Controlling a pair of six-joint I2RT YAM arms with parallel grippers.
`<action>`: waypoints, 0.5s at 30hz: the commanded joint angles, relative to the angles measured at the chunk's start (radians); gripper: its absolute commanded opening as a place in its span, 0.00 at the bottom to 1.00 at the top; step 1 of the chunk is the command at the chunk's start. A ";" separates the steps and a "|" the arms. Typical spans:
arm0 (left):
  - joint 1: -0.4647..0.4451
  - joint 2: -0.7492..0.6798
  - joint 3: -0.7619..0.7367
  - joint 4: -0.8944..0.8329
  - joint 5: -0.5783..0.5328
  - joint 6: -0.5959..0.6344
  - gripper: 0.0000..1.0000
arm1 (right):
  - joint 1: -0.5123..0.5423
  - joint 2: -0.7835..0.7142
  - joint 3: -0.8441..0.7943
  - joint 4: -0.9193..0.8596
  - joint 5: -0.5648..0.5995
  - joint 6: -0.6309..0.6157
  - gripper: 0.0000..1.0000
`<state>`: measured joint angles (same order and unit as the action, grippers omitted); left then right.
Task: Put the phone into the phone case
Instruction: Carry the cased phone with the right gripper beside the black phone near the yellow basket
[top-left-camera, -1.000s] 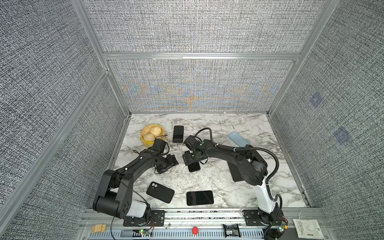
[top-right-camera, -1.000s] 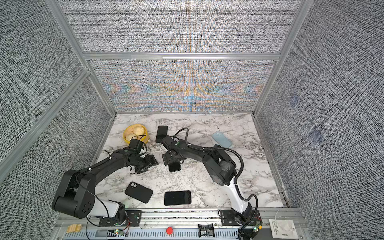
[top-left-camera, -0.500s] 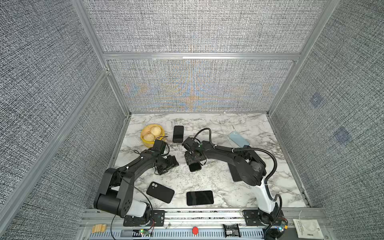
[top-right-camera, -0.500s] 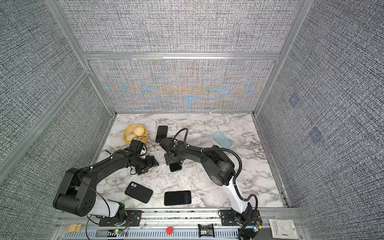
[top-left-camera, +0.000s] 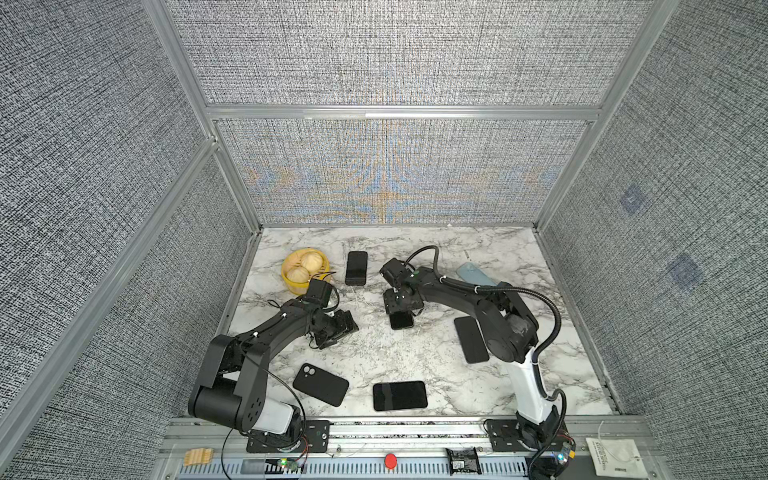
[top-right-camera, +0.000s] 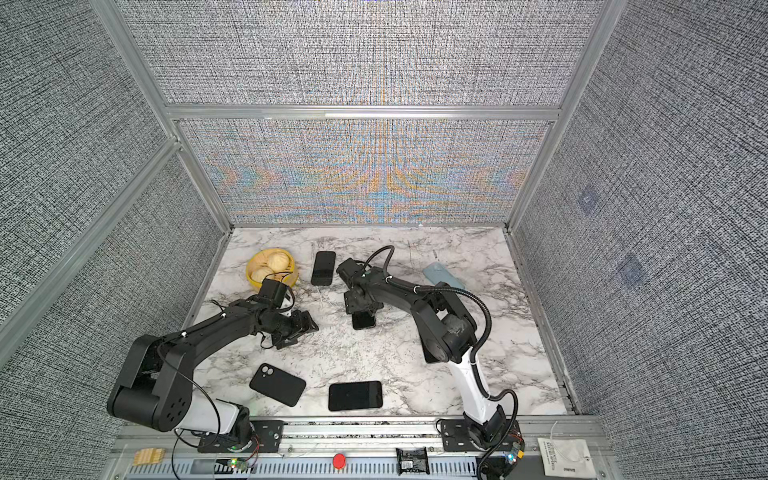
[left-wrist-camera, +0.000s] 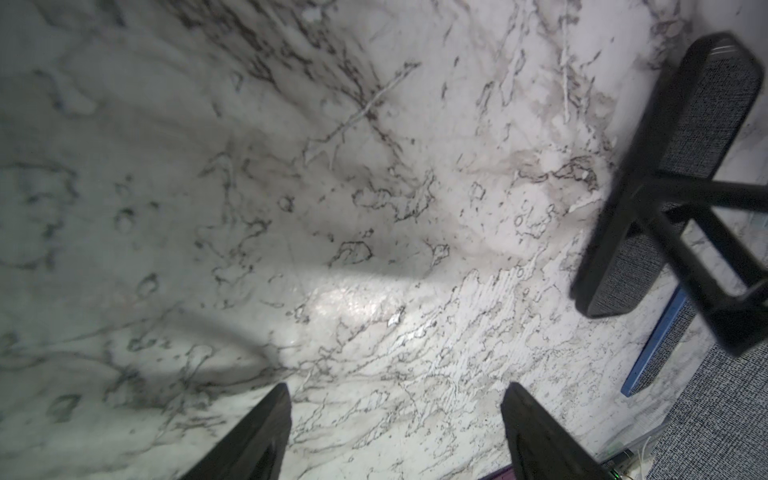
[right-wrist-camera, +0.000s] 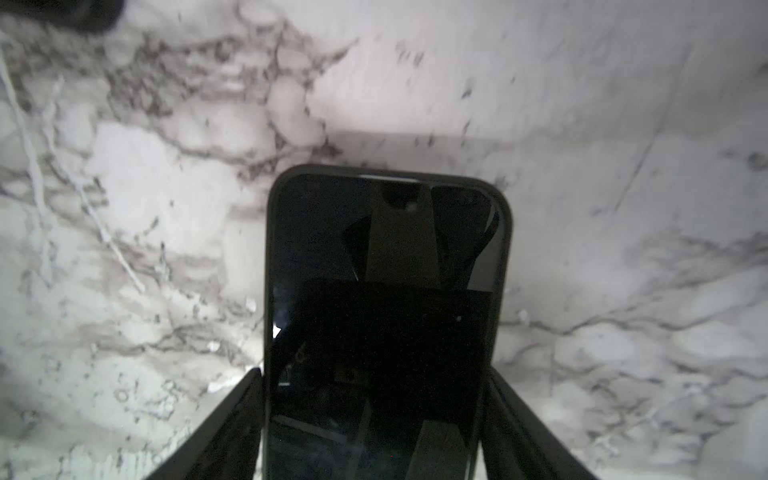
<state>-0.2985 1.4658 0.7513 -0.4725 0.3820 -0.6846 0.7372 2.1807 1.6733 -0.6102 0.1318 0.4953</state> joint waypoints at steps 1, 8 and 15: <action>0.001 0.005 0.015 0.014 0.014 0.003 0.81 | -0.027 0.030 0.062 0.065 -0.021 -0.032 0.63; 0.001 0.045 0.046 0.016 0.020 0.003 0.81 | -0.072 0.155 0.227 0.171 -0.069 -0.029 0.63; 0.001 0.095 0.073 0.028 0.037 0.005 0.80 | -0.120 0.237 0.320 0.245 -0.104 0.010 0.64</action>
<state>-0.2985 1.5497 0.8135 -0.4641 0.4019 -0.6849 0.6239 2.4065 1.9732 -0.4282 0.0418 0.4866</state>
